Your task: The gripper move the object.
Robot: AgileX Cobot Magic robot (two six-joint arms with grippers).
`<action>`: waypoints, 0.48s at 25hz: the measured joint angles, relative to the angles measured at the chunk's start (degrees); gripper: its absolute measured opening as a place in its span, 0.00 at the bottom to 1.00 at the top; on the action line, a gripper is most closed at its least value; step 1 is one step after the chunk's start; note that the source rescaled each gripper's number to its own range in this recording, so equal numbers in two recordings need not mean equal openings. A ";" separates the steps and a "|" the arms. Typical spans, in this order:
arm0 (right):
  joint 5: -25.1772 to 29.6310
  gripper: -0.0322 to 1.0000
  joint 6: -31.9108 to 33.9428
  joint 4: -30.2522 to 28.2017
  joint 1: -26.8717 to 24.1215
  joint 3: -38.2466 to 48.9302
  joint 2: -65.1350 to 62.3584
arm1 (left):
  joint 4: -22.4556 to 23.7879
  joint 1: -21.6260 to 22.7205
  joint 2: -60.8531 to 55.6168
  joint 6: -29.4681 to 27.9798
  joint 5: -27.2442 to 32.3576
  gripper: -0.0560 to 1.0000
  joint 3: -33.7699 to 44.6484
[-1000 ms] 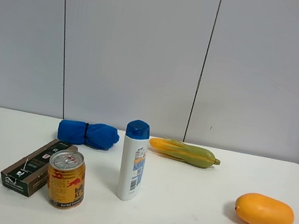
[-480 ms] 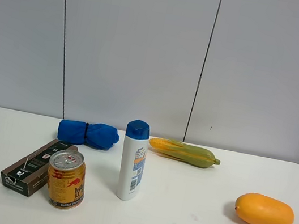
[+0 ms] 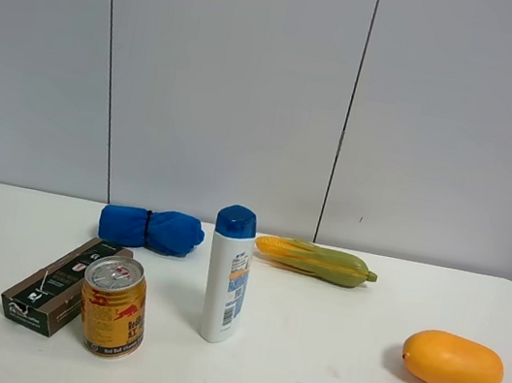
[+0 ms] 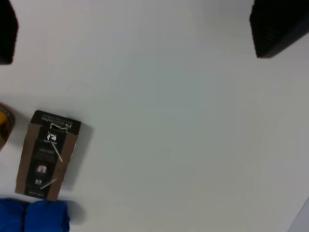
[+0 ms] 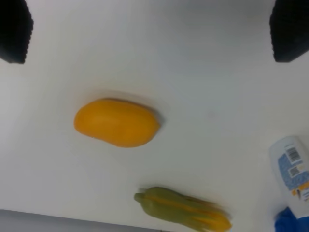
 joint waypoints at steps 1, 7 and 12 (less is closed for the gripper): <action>0.00 1.00 0.00 0.05 -0.61 0.00 -0.59 | 0.00 0.00 0.00 0.00 0.00 1.00 0.00; 0.00 1.00 0.00 0.16 -1.34 0.06 -3.48 | 0.00 0.00 0.00 0.00 0.00 1.00 0.00; 0.53 1.00 0.00 -0.44 -1.34 0.06 -5.32 | 0.00 0.00 0.00 0.00 0.00 1.00 0.00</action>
